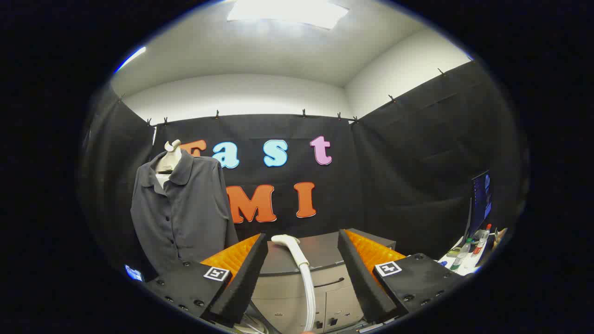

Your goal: Iron the clothes twice with a garment steamer, once on the left side and once on the right side.

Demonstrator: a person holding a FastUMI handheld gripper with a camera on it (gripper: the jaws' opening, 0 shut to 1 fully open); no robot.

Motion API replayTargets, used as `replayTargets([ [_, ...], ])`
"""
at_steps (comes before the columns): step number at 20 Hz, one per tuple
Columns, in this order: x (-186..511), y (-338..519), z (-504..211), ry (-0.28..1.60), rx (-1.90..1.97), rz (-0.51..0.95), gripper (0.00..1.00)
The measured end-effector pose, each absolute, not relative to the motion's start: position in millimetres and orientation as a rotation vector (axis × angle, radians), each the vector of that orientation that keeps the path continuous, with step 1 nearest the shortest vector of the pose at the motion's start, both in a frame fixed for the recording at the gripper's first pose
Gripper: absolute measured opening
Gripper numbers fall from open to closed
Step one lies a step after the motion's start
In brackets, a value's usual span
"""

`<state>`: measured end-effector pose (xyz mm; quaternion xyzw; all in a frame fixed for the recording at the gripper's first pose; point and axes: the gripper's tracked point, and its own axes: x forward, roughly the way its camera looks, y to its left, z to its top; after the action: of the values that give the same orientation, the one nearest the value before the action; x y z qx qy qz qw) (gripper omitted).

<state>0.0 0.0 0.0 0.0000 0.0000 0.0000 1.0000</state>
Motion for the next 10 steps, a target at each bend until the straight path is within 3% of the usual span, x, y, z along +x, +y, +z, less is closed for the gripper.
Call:
replayTargets([
  [10, 15.7, -17.2, -6.9, 0.004, -0.072, 0.046, 0.98],
])
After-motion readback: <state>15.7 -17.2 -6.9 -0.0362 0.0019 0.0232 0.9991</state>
